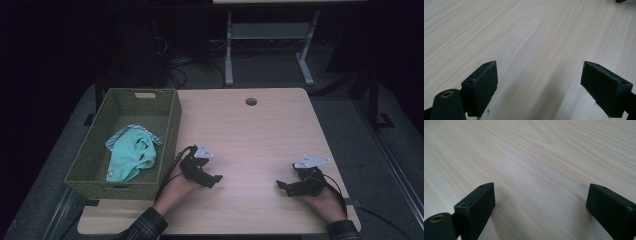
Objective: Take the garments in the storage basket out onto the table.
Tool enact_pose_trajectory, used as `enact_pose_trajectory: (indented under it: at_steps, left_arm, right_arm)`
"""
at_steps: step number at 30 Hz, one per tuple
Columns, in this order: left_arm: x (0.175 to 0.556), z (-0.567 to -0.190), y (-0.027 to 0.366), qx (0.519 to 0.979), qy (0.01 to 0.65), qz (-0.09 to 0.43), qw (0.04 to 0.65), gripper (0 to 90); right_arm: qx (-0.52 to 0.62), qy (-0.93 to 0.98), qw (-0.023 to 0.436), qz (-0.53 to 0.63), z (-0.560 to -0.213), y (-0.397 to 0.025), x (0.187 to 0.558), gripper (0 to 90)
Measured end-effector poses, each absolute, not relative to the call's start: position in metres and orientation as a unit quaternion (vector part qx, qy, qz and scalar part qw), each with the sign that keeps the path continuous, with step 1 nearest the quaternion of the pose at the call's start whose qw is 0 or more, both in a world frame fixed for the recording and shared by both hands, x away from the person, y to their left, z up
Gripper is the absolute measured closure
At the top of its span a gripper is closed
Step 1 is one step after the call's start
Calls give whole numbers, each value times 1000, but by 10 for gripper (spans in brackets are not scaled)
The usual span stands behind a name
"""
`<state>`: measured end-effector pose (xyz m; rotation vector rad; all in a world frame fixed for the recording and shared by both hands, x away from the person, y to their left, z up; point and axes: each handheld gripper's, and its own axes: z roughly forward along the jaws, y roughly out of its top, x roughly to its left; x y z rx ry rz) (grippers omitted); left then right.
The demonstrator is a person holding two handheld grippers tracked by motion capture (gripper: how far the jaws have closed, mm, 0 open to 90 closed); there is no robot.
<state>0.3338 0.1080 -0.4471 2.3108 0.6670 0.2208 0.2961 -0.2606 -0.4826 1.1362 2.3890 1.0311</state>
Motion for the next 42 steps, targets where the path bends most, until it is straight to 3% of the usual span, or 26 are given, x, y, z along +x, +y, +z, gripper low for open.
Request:
enact_pose_trajectory:
  at_steps: [42]
  left_arm:
    - [337,-421,108,890,273,81,355,137]
  right_arm:
    - [396,832,148,359,-482,-260,296,83]
